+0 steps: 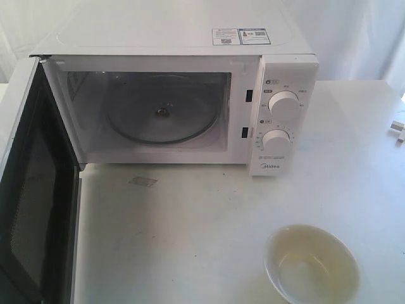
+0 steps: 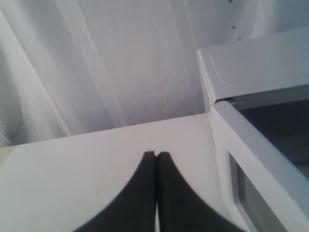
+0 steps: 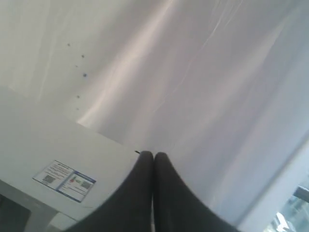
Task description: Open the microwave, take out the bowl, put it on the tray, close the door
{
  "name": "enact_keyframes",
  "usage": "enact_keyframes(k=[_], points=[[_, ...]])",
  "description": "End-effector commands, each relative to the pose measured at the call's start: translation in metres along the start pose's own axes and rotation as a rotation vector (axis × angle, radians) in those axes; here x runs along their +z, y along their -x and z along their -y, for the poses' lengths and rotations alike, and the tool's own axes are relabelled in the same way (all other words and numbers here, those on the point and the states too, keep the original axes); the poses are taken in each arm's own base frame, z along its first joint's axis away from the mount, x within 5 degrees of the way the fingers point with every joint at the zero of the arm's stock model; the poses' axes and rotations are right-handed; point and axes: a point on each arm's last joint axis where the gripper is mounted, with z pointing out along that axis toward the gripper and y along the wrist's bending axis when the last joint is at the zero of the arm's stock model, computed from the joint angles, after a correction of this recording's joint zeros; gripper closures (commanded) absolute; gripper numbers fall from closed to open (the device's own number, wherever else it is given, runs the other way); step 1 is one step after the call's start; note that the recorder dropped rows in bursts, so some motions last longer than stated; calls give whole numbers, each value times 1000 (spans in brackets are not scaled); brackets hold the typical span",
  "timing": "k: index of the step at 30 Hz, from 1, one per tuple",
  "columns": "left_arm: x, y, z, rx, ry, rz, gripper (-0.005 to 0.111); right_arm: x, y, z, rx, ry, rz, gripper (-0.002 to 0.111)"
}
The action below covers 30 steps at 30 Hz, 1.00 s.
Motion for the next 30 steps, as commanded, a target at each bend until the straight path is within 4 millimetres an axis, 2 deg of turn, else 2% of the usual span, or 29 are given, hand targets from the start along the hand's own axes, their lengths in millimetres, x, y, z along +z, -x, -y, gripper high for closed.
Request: enact_keyframes(k=[1, 5, 9, 12, 19, 23, 27, 30], points=[[-15, 37, -5, 6, -50, -147, 107, 13, 5, 0, -120, -94, -188, 108], [-17, 55, -11, 33, -59, -327, 107, 17, -4, -8, -161, -62, -313, 108], [-4, 64, -14, -3, -81, -477, 107, 16, -12, -23, -133, 66, -361, 108], [15, 62, -15, -30, -100, -598, 107, 16, -18, -29, -143, 116, -396, 108], [75, 53, -14, -49, -155, -780, 107, 10, -30, -37, -121, 199, -522, 108], [102, 47, -7, -103, -242, -849, 107, 10, -47, -49, -140, 243, -587, 108], [124, 43, 3, -181, -349, -895, 107, 11, -72, -60, -219, 242, -646, 108], [133, 32, 10, -195, -413, -937, 107, 14, -81, -63, -247, 203, -633, 108]])
